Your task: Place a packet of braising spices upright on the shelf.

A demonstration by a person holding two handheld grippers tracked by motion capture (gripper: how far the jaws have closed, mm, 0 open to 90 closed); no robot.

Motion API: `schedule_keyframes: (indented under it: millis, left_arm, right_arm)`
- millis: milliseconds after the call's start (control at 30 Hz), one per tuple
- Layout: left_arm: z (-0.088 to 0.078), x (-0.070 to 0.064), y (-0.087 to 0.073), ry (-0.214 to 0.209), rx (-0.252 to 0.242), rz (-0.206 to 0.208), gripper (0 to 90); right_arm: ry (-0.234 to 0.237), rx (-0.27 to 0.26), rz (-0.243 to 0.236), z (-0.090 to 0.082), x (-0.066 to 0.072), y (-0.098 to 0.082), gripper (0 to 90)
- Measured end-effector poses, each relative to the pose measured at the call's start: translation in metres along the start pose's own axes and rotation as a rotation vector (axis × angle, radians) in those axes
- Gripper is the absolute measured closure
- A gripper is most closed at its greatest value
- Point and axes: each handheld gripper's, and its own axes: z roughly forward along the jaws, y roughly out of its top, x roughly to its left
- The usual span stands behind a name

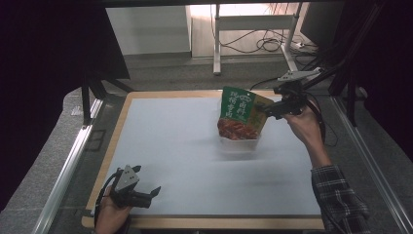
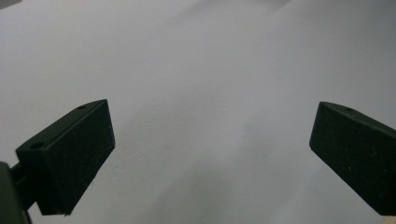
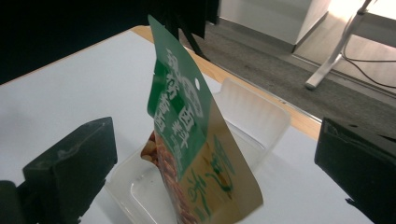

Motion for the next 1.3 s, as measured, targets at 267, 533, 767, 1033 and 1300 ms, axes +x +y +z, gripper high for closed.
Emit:
schedule_keyframes:
  millis: [267, 533, 767, 1033, 1300]
  left_arm:
    - [0.000, 0.000, 0.000, 0.000, 0.001, -0.001, 0.0]
    - [0.000, 0.000, 0.000, 0.001, 0.003, 0.001, 0.0]
    - [0.001, 0.000, 0.000, 0.002, 0.005, 0.001, 0.0]
    - [0.001, -0.001, 0.000, 0.002, 0.005, 0.002, 0.0]
    - [0.001, -0.001, 0.000, 0.002, 0.003, 0.002, 0.0]
  right_arm:
    - [-0.017, -0.017, 0.017, -0.007, 0.001, -0.017, 0.0]
    - [-0.006, -0.015, 0.023, -0.009, 0.007, -0.034, 0.0]
    - [0.019, -0.017, 0.036, -0.007, 0.015, -0.051, 0.0]
    - [0.032, -0.014, 0.034, -0.006, 0.026, -0.068, 0.0]
    - [0.046, -0.010, 0.038, -0.005, 0.033, -0.084, 0.0]
